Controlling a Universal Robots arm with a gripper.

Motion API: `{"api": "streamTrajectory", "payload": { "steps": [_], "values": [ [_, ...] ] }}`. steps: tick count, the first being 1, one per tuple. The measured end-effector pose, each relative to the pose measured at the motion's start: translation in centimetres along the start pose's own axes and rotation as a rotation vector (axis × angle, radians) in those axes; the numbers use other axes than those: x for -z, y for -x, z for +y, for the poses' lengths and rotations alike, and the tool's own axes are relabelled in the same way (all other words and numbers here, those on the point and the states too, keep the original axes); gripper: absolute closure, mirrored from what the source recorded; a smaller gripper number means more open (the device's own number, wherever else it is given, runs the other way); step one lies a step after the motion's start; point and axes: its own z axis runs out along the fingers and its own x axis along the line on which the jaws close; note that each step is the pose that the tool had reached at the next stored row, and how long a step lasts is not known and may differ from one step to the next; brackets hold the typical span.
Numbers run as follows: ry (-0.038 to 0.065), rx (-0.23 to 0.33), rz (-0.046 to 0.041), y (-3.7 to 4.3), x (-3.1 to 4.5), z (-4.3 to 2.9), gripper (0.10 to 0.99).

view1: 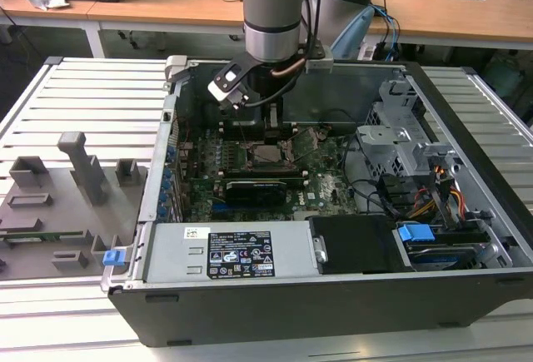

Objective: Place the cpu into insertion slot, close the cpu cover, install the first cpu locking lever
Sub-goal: 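Place the cpu into insertion slot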

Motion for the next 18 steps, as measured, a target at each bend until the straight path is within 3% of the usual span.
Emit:
{"api": "streamTrajectory", "payload": {
  "steps": [18],
  "values": [
    [0.000, 0.000, 0.0001, -0.01, 0.41, 0.03, 0.933]
  ]
}}
